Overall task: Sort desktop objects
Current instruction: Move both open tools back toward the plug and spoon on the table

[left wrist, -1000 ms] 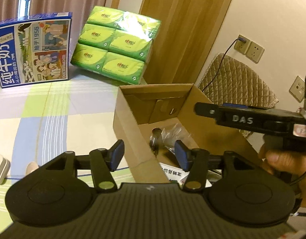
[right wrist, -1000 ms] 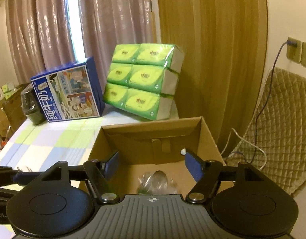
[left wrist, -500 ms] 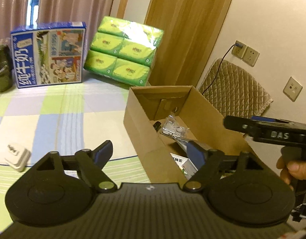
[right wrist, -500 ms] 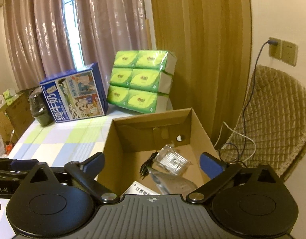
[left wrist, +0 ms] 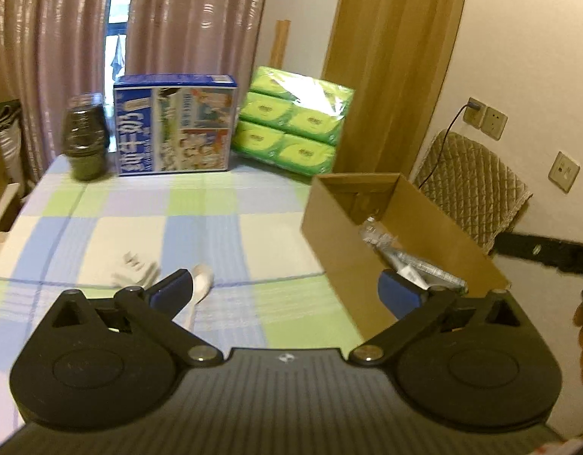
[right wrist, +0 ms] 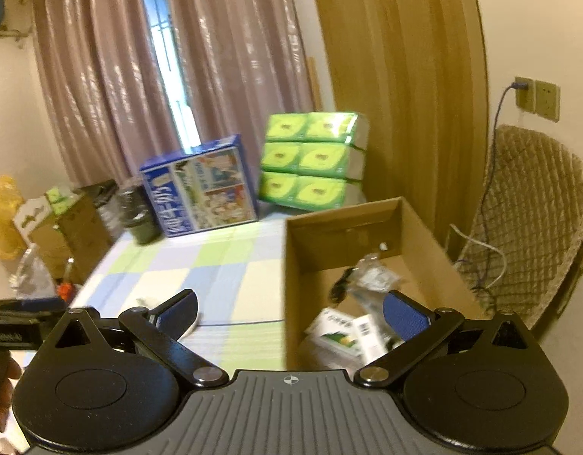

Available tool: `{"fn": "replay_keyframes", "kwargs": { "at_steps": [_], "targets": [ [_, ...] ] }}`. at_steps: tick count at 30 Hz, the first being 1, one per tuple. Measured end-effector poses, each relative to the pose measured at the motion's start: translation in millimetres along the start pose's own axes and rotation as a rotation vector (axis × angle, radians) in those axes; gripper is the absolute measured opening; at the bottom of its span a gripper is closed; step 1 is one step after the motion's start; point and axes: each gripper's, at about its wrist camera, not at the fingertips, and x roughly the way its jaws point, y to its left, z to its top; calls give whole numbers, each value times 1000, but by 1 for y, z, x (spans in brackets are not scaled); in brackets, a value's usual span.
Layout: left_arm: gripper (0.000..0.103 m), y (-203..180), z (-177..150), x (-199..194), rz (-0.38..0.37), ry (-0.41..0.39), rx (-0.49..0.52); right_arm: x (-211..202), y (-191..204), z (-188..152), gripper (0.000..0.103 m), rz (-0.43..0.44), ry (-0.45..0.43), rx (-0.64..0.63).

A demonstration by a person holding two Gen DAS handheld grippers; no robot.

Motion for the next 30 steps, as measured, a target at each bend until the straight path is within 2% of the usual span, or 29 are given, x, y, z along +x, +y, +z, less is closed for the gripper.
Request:
{"fn": "replay_keyframes", "kwargs": {
  "at_steps": [4, 7, 14, 21, 25, 30],
  "targets": [
    [102, 19, -30, -28, 48, 4, 11, -19, 23, -12, 101, 34, -35, 4],
    [102, 39, -53, -45, 65, 21, -49, -25, 36, -20, 101, 50, -38, 6],
    [102, 71, -87, -75, 151, -20, -105, -18, 67, -44, 101, 88, 8, 4],
    [102, 95, -100, -87, 203, -56, -139, 2, 96, -68, 101, 123, 70, -26],
    [102, 107, -102, -82, 252, -27, -144, 13, 104, -77, 101, 133, 95, -14],
    [102, 124, -99, -70, 240, 25, -142, 28, 111, -80, 101, 133, 111, -22]
  ]
}}
